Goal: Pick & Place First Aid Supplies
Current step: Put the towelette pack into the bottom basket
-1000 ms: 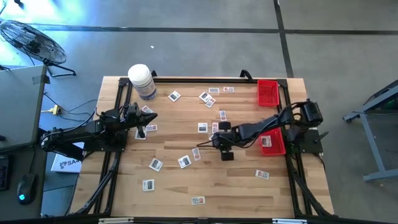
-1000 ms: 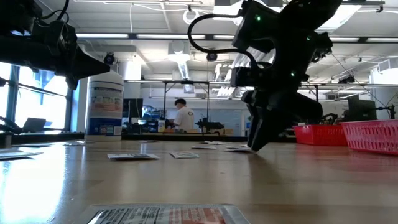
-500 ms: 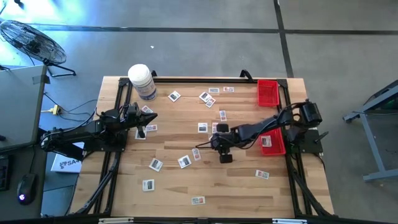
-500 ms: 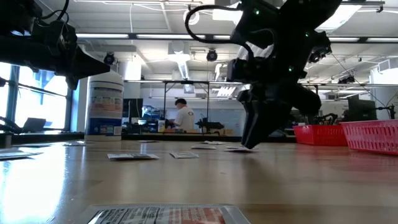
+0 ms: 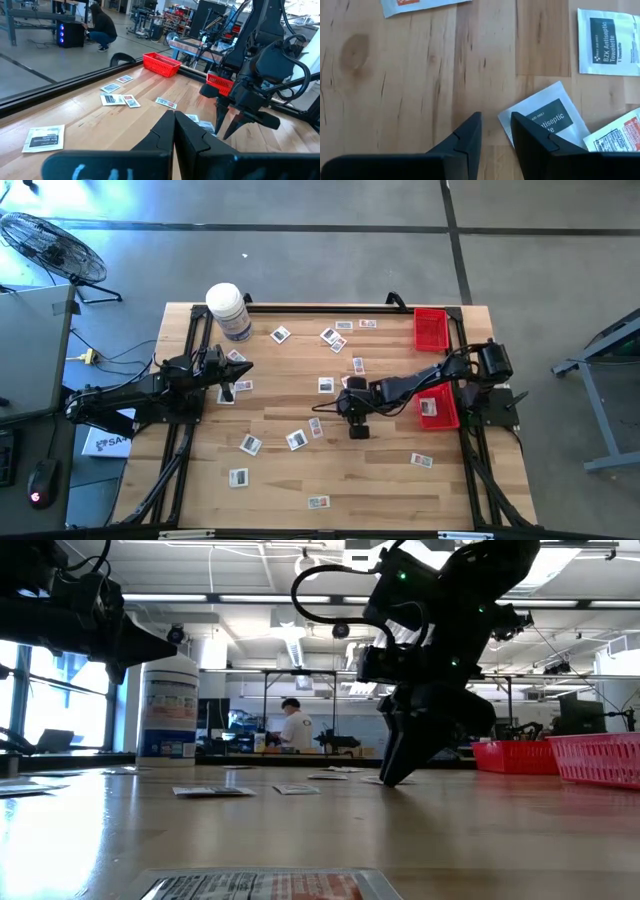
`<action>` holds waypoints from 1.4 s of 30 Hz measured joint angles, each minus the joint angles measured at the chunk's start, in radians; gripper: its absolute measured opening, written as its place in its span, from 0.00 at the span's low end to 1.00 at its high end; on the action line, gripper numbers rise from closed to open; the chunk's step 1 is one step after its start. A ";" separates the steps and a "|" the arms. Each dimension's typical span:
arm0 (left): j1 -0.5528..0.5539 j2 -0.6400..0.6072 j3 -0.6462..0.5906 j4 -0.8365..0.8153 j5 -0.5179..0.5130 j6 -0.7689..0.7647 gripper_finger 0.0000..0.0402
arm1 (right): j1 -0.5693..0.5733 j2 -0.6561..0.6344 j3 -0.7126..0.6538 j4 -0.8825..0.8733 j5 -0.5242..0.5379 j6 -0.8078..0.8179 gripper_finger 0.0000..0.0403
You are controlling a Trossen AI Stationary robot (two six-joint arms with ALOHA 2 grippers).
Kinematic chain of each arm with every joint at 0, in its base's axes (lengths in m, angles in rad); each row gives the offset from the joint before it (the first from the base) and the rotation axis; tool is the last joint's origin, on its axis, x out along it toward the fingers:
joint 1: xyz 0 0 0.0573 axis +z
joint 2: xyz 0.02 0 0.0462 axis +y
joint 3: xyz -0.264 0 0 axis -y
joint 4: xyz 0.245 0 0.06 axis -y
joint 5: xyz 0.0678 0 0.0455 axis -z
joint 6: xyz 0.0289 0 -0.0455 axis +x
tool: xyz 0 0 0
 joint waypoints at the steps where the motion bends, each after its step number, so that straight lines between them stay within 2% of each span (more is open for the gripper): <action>1: 0.000 0.000 0.000 0.000 0.000 0.000 0.00 | 0.000 0.000 0.000 0.000 0.009 0.004 0.25; 10: 0.000 0.000 0.000 0.000 0.000 0.000 0.00 | 0.000 0.002 -0.001 0.005 0.053 0.066 0.23; 21: 0.000 0.000 0.000 0.000 0.000 0.000 0.00 | -0.001 -0.001 -0.002 0.026 0.065 0.136 0.01; 25: 0.000 0.000 0.000 0.000 0.000 0.000 0.00 | -0.002 -0.024 0.017 0.001 0.059 0.180 0.02; 29: 0.000 0.000 0.000 0.000 0.000 0.000 0.00 | -0.001 -0.057 0.030 0.003 0.019 0.181 0.01; 35: 0.000 0.000 0.000 0.000 0.000 0.000 0.00 | 0.000 -0.073 0.031 -0.018 0.015 0.162 0.00; 42: 0.000 0.000 0.000 0.000 0.000 0.000 0.00 | -0.001 -0.041 0.029 0.003 0.015 0.117 0.12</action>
